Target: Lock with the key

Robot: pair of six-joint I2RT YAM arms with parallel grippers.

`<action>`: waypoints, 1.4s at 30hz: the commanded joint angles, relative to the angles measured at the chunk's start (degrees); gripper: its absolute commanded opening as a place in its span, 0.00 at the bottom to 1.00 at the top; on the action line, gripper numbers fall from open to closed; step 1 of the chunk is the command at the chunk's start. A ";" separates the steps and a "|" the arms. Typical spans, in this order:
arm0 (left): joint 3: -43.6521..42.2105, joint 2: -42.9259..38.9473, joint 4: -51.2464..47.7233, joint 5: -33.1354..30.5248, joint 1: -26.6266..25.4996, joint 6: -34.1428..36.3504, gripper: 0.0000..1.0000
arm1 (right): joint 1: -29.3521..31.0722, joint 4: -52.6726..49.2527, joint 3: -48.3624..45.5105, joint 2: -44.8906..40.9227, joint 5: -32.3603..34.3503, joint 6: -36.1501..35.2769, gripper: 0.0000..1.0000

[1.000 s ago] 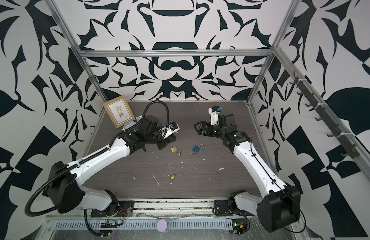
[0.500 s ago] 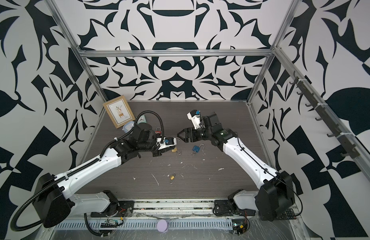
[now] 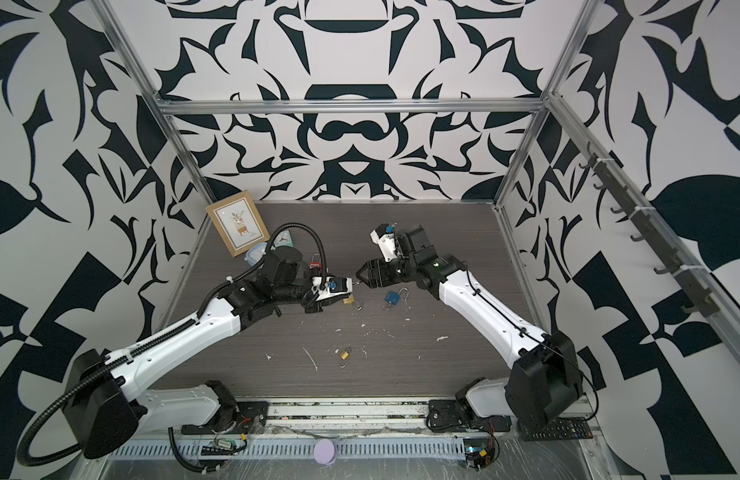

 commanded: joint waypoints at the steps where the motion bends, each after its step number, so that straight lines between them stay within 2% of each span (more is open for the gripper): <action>1: -0.30 -1.39 2.36 -0.55 -0.21 1.11 0.00 | 0.29 -0.84 1.34 -0.70 0.83 -1.11 0.67; 7: -0.34 -1.10 2.35 -0.05 -0.21 0.52 0.00 | 0.18 1.56 -0.10 -5.14 1.79 -1.75 0.60; 16: 1.47 -0.05 0.11 2.82 -0.21 -1.38 0.00 | 0.13 8.40 -5.85 -9.91 -11.57 -5.57 0.58; 25: 2.34 0.50 -0.69 4.37 -0.20 -1.97 0.00 | 0.28 8.02 -5.67 -6.27 -15.49 -6.45 0.56; 42: 2.89 1.29 0.17 4.59 -0.21 -3.63 0.00 | 0.38 7.64 -6.28 -5.73 -16.73 -6.69 0.32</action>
